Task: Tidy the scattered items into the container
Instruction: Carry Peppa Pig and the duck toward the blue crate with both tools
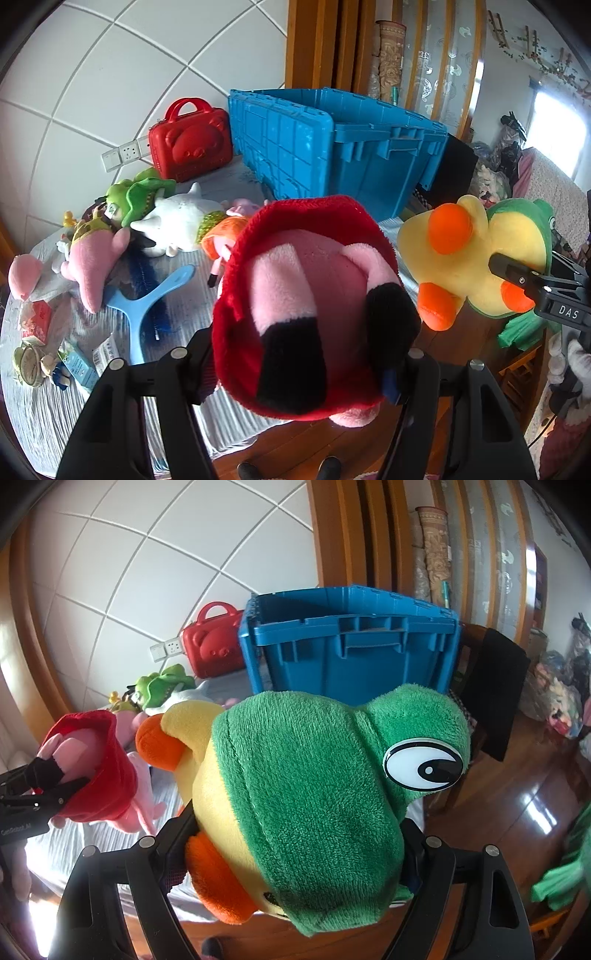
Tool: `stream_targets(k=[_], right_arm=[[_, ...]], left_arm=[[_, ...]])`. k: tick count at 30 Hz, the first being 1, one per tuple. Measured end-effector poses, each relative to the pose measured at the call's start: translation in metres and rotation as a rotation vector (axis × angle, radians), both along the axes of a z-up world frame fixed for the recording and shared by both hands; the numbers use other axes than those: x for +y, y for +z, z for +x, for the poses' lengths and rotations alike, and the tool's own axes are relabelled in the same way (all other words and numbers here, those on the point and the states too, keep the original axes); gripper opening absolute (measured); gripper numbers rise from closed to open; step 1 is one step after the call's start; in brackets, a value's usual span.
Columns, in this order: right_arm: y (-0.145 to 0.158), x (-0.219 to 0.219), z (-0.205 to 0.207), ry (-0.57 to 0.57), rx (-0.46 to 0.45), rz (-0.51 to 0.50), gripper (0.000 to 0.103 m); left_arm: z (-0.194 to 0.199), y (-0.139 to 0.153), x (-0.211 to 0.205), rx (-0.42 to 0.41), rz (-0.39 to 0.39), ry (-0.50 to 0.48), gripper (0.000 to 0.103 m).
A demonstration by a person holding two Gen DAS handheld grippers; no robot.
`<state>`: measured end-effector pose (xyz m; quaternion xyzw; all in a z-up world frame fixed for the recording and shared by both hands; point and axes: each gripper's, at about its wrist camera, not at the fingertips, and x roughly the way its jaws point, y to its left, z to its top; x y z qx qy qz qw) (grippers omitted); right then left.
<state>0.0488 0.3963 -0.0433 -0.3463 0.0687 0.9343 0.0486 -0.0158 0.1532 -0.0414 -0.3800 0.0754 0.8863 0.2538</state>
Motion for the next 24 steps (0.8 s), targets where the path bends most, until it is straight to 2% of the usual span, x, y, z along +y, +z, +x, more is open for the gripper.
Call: stream_targets(k=[6, 13, 24], right_arm=[[-0.004, 0.029, 0.012, -0.033, -0.009, -0.006, 0.086], [-0.010, 0.038, 0.012, -0.074, -0.020, -0.010, 0.086], [0.006, 0.048, -0.002, -0.133, -0.006, 0.011, 0.086]], left_arm=[[0.006, -0.004, 0.019, -0.009, -0.028, -0.015, 0.066], [-0.007, -0.003, 0.021, -0.005, -0.035, -0.042, 0.066], [-0.032, 0.008, 0.039, 0.009, -0.043, -0.119, 0.066]])
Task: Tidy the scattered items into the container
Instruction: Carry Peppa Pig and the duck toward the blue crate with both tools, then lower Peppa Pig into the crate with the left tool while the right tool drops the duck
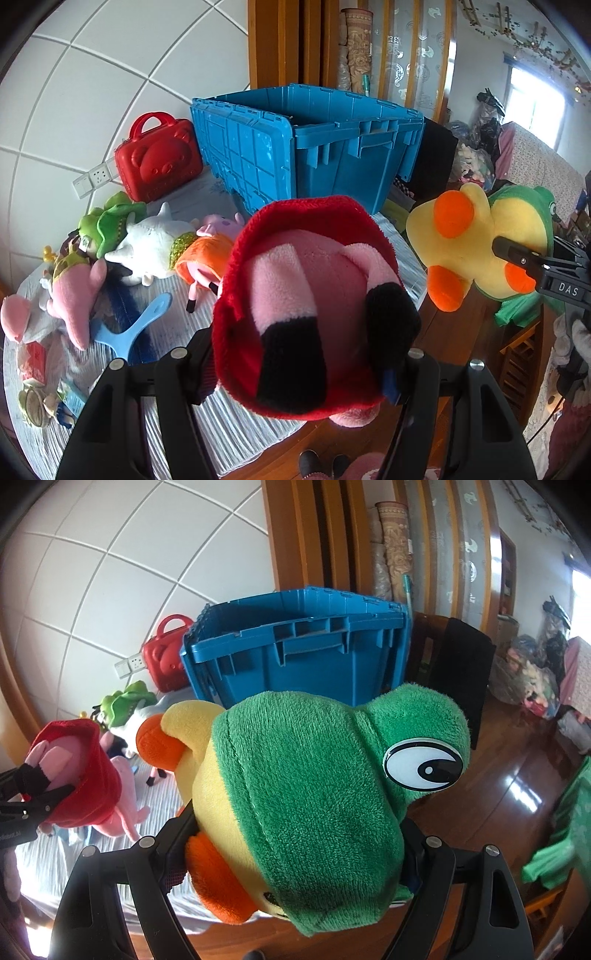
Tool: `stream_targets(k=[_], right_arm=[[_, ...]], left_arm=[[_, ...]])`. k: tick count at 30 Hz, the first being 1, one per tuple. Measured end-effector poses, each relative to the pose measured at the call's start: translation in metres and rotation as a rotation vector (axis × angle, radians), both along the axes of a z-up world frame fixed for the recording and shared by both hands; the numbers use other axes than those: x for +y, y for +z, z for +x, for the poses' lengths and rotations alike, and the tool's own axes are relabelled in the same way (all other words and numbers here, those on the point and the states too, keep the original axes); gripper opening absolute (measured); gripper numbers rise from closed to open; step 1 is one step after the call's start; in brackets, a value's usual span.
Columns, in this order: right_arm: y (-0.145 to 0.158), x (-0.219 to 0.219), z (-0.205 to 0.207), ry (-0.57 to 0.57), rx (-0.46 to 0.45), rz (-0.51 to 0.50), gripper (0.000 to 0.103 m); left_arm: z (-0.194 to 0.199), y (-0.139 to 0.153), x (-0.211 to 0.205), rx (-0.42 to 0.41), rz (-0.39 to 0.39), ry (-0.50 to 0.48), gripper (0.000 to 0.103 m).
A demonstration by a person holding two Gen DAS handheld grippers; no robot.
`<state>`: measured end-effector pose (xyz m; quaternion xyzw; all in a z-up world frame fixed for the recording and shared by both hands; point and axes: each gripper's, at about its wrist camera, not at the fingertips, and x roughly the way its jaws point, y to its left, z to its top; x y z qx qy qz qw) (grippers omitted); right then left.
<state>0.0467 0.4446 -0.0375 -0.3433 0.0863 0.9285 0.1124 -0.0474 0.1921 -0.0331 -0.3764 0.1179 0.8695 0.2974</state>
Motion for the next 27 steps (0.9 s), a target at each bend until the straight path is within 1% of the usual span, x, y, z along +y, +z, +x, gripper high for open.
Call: stream_targets(k=[3, 7, 10, 12, 17, 20, 24, 27], right_arm=[[0.004, 0.008, -0.006, -0.001, -0.002, 0.007, 0.086], [0.010, 0.031, -0.018, 0.017, 0.005, 0.006, 0.086], [0.017, 0.056, -0.031, 0.049, 0.016, 0.013, 0.087], [0.023, 0.073, -0.038, 0.079, 0.028, 0.020, 0.087], [0.045, 0.128, -0.060, 0.163, 0.090, 0.040, 0.087], [0.057, 0.160, -0.072, 0.187, 0.139, 0.031, 0.087], [0.065, 0.192, -0.092, 0.205, 0.176, 0.008, 0.087], [0.066, 0.209, -0.109, 0.217, 0.196, -0.007, 0.087]], left_arm=[[-0.007, 0.003, 0.011, 0.001, -0.010, -0.003, 0.066], [-0.014, 0.012, 0.034, 0.012, -0.010, -0.001, 0.066], [-0.021, 0.027, 0.054, 0.022, 0.022, 0.015, 0.066], [-0.027, 0.040, 0.069, 0.040, 0.045, 0.045, 0.066], [-0.042, 0.075, 0.112, 0.125, 0.077, 0.128, 0.066], [-0.056, 0.096, 0.138, 0.157, 0.097, 0.157, 0.066], [-0.082, 0.118, 0.167, 0.208, 0.102, 0.190, 0.066], [-0.105, 0.130, 0.185, 0.241, 0.102, 0.195, 0.066]])
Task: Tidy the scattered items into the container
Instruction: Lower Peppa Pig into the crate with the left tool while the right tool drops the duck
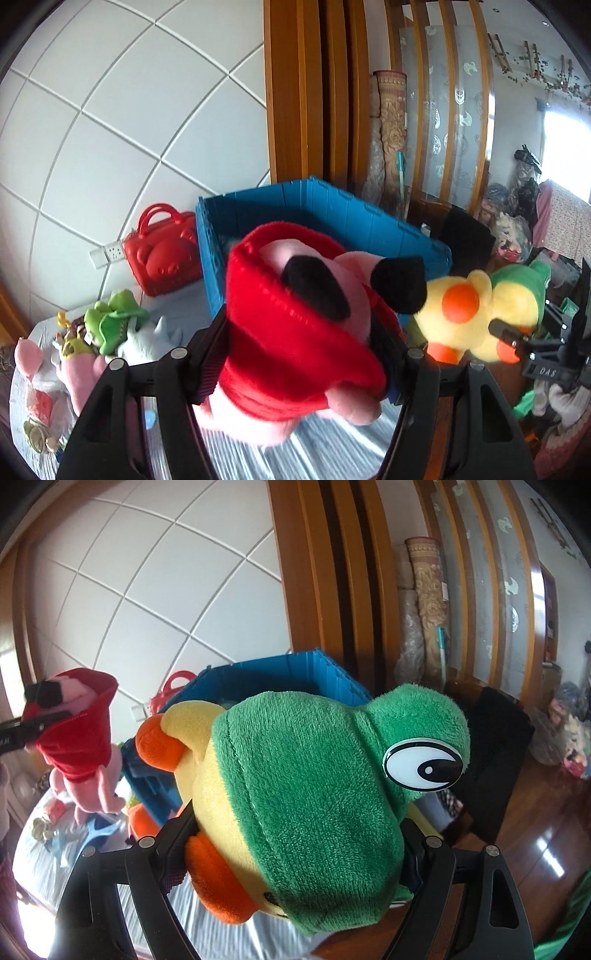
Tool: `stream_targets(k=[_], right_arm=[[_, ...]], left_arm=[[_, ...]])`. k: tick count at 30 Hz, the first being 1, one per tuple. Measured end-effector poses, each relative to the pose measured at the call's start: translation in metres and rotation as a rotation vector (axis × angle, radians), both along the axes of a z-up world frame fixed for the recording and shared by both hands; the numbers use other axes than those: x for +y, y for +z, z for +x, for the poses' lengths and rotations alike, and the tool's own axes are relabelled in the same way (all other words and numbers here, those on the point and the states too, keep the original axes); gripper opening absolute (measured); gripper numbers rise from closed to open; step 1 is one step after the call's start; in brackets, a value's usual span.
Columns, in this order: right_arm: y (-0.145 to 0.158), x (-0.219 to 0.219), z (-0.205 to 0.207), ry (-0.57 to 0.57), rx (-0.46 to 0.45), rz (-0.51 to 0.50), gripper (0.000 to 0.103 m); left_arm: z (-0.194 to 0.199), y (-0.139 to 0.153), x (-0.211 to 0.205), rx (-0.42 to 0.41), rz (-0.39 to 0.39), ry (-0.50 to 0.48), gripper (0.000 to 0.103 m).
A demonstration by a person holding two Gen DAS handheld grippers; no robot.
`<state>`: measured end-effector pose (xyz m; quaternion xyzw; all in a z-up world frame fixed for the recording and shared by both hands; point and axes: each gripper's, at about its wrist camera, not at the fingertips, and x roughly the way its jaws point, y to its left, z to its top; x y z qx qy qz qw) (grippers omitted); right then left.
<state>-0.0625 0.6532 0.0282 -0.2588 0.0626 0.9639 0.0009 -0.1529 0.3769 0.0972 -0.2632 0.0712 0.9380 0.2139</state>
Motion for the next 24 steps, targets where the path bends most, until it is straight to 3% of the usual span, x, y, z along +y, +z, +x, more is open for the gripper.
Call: stream_targets(k=[4, 10, 12, 13, 17, 21, 23, 24], right_arm=[[0.002, 0.015, -0.030, 0.005, 0.026, -0.017, 0.087], [0.023, 0.016, -0.083, 0.025, 0.069, -0.005, 0.087], [0.030, 0.015, -0.102, 0.026, 0.079, 0.011, 0.087], [0.030, 0.016, -0.113, 0.027, 0.073, 0.009, 0.087], [0.024, 0.023, -0.160, 0.056, 0.021, 0.024, 0.087], [0.013, 0.034, -0.198, 0.088, -0.025, 0.017, 0.090], [0.007, 0.038, -0.211, 0.107, -0.040, 0.016, 0.093], [0.005, 0.038, -0.216, 0.119, -0.047, 0.016, 0.093]], left_arm=[[-0.033, 0.006, 0.027, 0.037, -0.020, -0.017, 0.066], [-0.107, 0.003, 0.071, -0.012, -0.045, -0.068, 0.065], [-0.128, 0.001, 0.083, -0.048, -0.035, -0.090, 0.048], [-0.138, 0.001, 0.089, -0.064, -0.031, -0.101, 0.046], [-0.167, 0.001, 0.123, -0.062, -0.046, -0.113, 0.046], [-0.205, -0.007, 0.140, -0.147, -0.022, -0.069, 0.046], [-0.214, -0.014, 0.139, -0.160, -0.034, -0.026, 0.052], [-0.217, -0.017, 0.138, -0.171, -0.038, -0.008, 0.062]])
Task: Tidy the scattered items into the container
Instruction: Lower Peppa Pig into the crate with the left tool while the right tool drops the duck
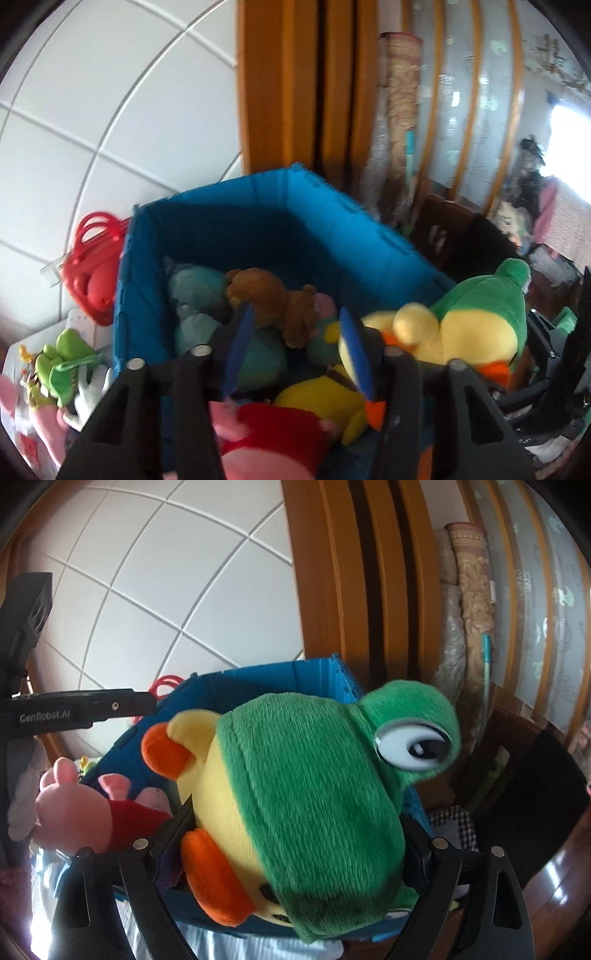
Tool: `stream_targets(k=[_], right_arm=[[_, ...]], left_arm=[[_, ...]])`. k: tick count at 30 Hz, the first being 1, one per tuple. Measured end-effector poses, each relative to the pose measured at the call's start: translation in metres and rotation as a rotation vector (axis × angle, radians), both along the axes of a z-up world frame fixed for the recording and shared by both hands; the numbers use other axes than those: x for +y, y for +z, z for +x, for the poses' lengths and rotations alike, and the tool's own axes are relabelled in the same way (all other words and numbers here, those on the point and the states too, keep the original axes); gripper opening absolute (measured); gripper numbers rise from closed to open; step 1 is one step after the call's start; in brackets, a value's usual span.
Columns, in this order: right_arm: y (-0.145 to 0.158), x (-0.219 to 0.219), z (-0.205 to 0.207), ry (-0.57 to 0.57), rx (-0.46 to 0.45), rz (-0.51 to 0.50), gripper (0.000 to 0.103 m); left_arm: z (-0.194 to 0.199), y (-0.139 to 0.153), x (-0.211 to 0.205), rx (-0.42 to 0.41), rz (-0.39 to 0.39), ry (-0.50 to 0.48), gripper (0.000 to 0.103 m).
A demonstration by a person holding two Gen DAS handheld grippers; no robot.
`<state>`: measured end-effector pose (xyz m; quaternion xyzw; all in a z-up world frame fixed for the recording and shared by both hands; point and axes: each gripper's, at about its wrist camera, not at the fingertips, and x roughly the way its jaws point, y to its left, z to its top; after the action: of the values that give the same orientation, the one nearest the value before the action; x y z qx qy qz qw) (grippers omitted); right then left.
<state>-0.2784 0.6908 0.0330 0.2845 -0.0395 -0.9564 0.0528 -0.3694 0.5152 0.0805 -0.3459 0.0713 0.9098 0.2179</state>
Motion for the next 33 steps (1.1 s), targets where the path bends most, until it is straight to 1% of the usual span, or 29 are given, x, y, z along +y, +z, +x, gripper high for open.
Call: stream_targets(k=[1, 3, 4, 9, 13, 16, 19, 28, 33], right_arm=[[-0.003, 0.000, -0.005, 0.012, -0.007, 0.000, 0.093], [-0.008, 0.000, -0.014, 0.035, -0.021, 0.001, 0.094], [-0.010, 0.000, -0.017, 0.045, -0.026, -0.002, 0.094], [-0.012, 0.001, -0.026, 0.054, -0.023, -0.010, 0.095], [-0.009, -0.002, -0.028, 0.059, -0.011, -0.005, 0.098], [-0.008, -0.005, -0.024, 0.056, 0.000, 0.004, 0.102], [-0.007, -0.009, -0.016, 0.061, 0.007, 0.011, 0.102], [-0.008, -0.022, 0.007, 0.069, 0.011, 0.023, 0.103], [-0.011, -0.044, 0.008, 0.132, -0.014, 0.056, 0.103]], left_arm=[[-0.001, -0.003, -0.002, -0.009, -0.005, 0.014, 0.072], [-0.001, -0.007, -0.006, -0.014, -0.016, 0.039, 0.080], [0.001, -0.009, -0.010, -0.014, -0.022, 0.054, 0.081], [0.007, -0.018, -0.034, -0.031, -0.023, 0.115, 0.081], [0.017, -0.029, -0.050, -0.054, -0.029, 0.152, 0.081], [0.030, -0.032, -0.060, -0.048, -0.023, 0.169, 0.081], [0.043, -0.034, -0.070, -0.045, -0.009, 0.185, 0.081], [0.076, -0.048, -0.087, -0.042, -0.024, 0.220, 0.081], [0.083, -0.056, -0.100, -0.044, -0.039, 0.259, 0.081]])
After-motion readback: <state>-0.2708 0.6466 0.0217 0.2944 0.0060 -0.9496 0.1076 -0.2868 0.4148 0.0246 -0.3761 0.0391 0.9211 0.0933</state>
